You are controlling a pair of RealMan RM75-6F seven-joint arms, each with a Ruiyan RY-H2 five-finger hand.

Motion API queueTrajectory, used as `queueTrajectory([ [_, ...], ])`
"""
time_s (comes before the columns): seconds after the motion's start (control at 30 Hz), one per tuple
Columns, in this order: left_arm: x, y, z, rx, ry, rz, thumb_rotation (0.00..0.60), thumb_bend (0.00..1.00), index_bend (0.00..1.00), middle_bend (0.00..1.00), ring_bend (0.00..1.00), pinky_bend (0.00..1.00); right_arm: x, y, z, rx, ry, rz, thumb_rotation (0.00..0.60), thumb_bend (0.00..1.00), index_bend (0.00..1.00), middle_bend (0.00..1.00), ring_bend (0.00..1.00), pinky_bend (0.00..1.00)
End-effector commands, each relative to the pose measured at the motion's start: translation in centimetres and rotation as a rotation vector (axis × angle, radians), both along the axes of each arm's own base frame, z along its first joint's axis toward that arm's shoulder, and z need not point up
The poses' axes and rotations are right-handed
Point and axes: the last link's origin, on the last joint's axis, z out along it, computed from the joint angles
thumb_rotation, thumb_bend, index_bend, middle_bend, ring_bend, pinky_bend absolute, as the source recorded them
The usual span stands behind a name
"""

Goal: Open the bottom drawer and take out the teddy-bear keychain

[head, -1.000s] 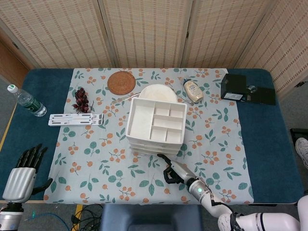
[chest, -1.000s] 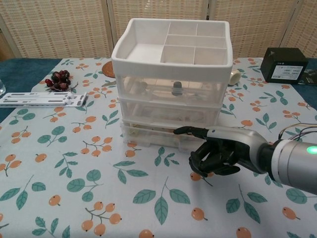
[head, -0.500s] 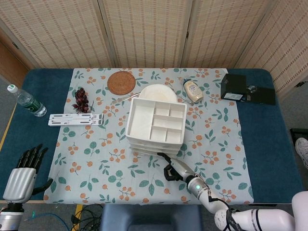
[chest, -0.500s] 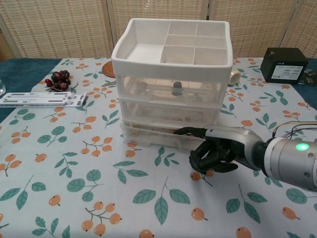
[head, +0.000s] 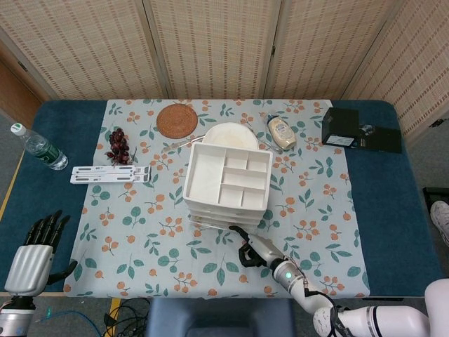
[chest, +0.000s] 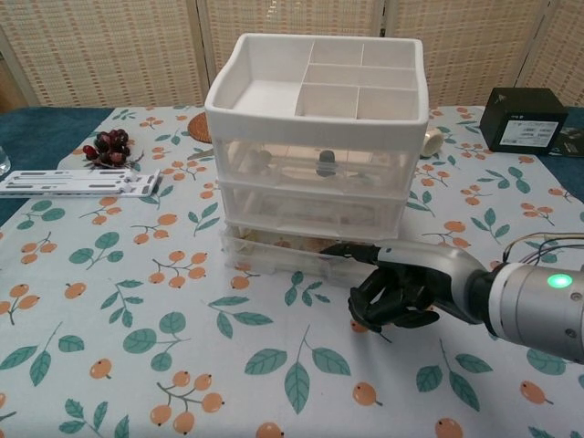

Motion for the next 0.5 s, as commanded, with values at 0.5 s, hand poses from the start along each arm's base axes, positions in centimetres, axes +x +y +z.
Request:
queueTrajectory([
  [0.5, 0.0, -0.1, -0.1, -0.001, 0.001, 0.003, 0.6, 0.2, 0.05, 0.0, 0.01, 0.07, 0.6, 2.5, 0.6, 0.06, -0.019, 0.071, 0.6, 0.77, 0.15, 0.8, 1.0, 1.0],
])
